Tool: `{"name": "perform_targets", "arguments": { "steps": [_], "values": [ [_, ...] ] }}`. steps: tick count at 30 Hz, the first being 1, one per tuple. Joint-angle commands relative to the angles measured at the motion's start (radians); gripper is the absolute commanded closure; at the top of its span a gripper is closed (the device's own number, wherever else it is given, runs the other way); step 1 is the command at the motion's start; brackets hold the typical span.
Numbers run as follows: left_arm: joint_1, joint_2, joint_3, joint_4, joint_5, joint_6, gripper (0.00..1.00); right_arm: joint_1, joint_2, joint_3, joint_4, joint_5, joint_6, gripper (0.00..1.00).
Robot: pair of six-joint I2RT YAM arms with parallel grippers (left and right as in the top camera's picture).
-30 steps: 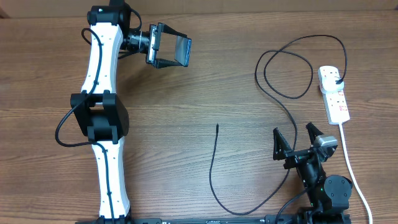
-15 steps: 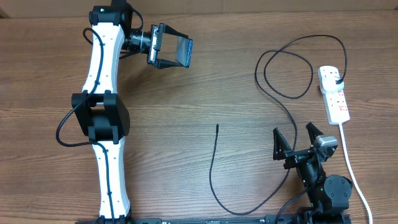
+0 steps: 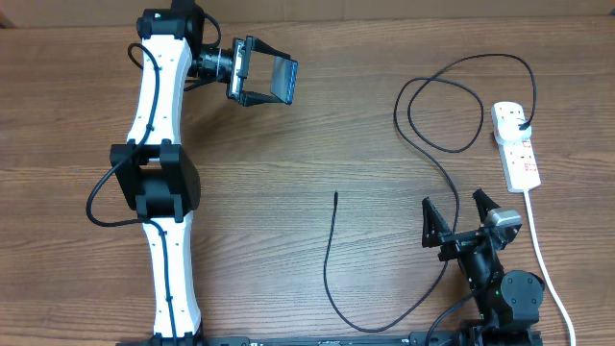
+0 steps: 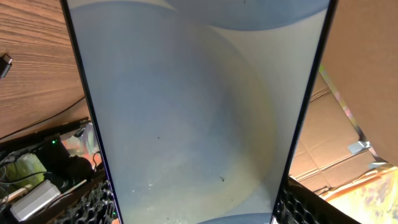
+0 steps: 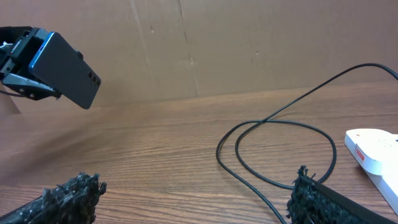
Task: Plug charger to phone and switch on socket
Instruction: 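Hold the raised phone still in the left gripper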
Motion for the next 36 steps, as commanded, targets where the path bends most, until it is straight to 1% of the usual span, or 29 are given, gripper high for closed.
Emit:
{"name": "perform_targets", "arguments": {
  "steps": [1, 18, 29, 36],
  "values": [
    [-0.007, -0.006, 0.032, -0.002, 0.034, 0.022, 0.96, 0.003, -0.005, -0.005, 0.003, 0.011, -0.003, 0.00],
    [-0.007, -0.006, 0.032, -0.002, 0.034, 0.022, 0.96, 0.003, -0.005, -0.005, 0.003, 0.011, -0.003, 0.00],
    [-0.007, -0.006, 0.032, -0.002, 0.004, 0.023, 0.96, 0.003, -0.005, -0.005, 0.003, 0.011, -0.003, 0.00],
    [-0.008, -0.006, 0.032, -0.003, -0.132, 0.023, 0.96, 0.003, -0.005, -0.005, 0.003, 0.011, -0.003, 0.00]
  ]
}}
